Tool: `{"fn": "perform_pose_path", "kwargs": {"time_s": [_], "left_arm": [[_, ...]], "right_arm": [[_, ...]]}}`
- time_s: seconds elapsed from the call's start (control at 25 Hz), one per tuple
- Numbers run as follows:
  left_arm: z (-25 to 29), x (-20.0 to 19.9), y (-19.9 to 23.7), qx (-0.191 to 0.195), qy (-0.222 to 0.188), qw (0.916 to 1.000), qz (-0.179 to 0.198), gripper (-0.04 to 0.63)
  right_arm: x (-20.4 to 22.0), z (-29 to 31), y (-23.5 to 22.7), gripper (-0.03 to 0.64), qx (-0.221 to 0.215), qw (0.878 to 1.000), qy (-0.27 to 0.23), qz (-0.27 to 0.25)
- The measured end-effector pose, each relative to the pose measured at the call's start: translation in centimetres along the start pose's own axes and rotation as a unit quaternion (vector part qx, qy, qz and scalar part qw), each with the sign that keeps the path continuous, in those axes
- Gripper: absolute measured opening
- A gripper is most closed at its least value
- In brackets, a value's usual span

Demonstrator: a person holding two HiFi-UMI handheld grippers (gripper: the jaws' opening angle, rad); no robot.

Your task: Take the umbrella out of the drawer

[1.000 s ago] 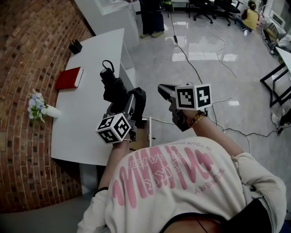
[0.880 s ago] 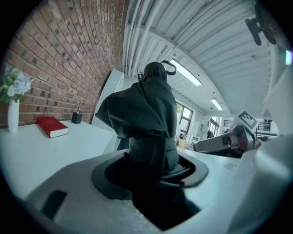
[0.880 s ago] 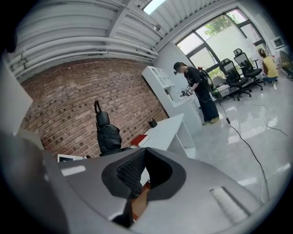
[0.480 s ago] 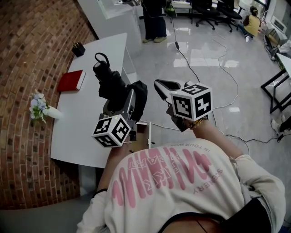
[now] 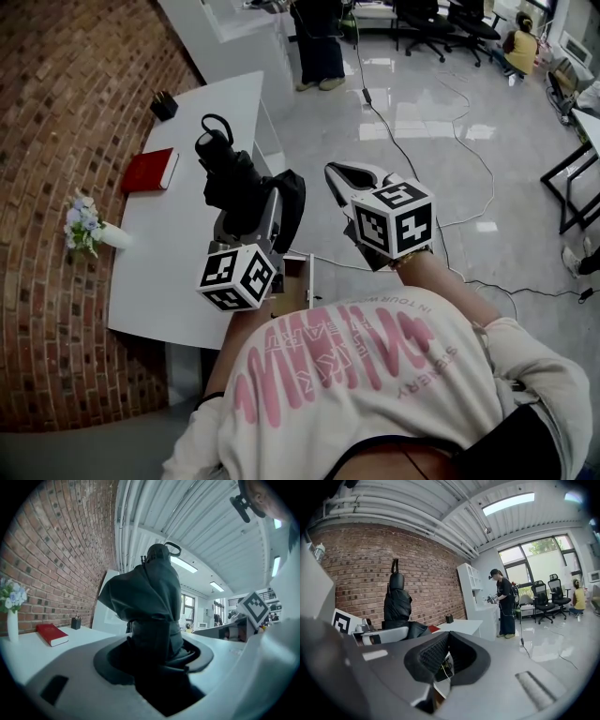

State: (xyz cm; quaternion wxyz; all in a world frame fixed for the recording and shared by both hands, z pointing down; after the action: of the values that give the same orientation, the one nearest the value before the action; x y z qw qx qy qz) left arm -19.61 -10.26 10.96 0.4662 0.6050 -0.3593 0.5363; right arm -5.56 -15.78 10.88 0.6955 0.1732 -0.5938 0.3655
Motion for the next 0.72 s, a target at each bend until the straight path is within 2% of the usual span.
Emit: {"fn": "perform_pose_path", "kwargs": {"time_s": [0.4, 0.72], "left_arm": [[-0.1, 0.0, 0.0, -0.001, -0.012, 0.9999, 0.011, 0.258], [-0.1, 0.7, 0.8, -0.011, -0.009, 0.9999, 0.003, 0.258]], "right_arm": [[0.5, 0.3, -0.5, 0.011, 0.007, 1.000, -0.001, -0.002], [1.0, 0.7, -0.5, 0.011, 0.005, 1.000, 0.006, -0.005]]}}
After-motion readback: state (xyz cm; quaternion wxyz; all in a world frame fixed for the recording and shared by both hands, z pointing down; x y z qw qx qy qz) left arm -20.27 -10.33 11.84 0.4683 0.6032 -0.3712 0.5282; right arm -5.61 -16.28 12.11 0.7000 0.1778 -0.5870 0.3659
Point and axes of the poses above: the fingertips, and each gripper's own axes: z forward along the fingers, y to its left, x out of its underside, the point moved 3 cm from there along -z, backward along the fingers, and after that the axes turned 7 degrees about x, right-handed, at the moved point
